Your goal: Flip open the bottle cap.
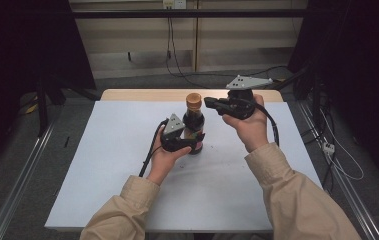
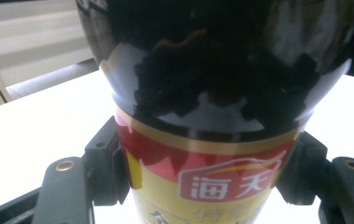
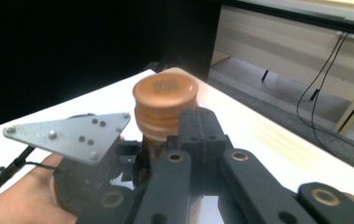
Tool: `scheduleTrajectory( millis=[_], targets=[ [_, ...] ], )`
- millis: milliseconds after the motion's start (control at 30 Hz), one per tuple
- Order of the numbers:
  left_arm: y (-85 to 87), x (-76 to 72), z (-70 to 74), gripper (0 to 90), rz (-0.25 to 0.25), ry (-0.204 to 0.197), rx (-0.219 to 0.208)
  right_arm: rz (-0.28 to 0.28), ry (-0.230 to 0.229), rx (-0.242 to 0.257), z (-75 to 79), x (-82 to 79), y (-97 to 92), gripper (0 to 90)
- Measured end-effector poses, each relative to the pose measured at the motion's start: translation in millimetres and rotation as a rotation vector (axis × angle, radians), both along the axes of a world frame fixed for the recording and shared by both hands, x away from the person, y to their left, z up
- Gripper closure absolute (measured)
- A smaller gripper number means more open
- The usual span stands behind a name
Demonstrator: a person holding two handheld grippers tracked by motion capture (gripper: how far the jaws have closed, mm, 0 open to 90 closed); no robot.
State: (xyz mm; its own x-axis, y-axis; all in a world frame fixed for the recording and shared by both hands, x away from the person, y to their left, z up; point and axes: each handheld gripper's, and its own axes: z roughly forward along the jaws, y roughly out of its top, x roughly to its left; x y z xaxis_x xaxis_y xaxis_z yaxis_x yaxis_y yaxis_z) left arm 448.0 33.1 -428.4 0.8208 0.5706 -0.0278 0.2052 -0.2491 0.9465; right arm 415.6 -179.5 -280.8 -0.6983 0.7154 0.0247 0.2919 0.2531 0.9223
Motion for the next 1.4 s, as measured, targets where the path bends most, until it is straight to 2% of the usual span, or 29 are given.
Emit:
scheduleTrajectory(
  millis=[233, 367, 400, 833, 900, 1133, 1400],
  targets=[
    [0.1, 0.2, 0.0, 31.1, -0.011, 0.003, -0.001, 0.016, 0.018, -0.011, -6.6, 0.9, 2.5, 90.0],
    [-0.2, -0.4, -0.1, 31.0, 0.002, -0.002, 0.001, 0.021, 0.022, -0.004, -5.3, 1.3, 3.6, 90.0],
    [0.3, -0.1, 0.2, 31.0, -0.012, 0.004, 0.001, 0.023, 0.027, -0.006, -5.3, 1.6, 4.2, 90.0],
    [1.0, 0.6, -0.5, 31.1, 0.002, 0.004, -0.006, 0.037, 0.028, -0.006, -0.1, 3.0, 7.5, 90.0],
    [0.2, 0.4, -0.5, 31.1, 0.004, 0.005, -0.009, 0.033, 0.035, -0.024, 0.0, 3.5, 7.6, 90.0],
    [-0.1, -0.3, -0.3, 31.1, 0.011, 0.004, -0.006, 0.041, 0.048, -0.032, 1.3, 4.3, 6.9, 90.0],
    [0.2, 0.2, 0.0, 31.0, -0.011, 0.006, -0.001, 0.043, 0.056, -0.045, -0.4, 7.2, 4.1, 90.0]
  ],
)
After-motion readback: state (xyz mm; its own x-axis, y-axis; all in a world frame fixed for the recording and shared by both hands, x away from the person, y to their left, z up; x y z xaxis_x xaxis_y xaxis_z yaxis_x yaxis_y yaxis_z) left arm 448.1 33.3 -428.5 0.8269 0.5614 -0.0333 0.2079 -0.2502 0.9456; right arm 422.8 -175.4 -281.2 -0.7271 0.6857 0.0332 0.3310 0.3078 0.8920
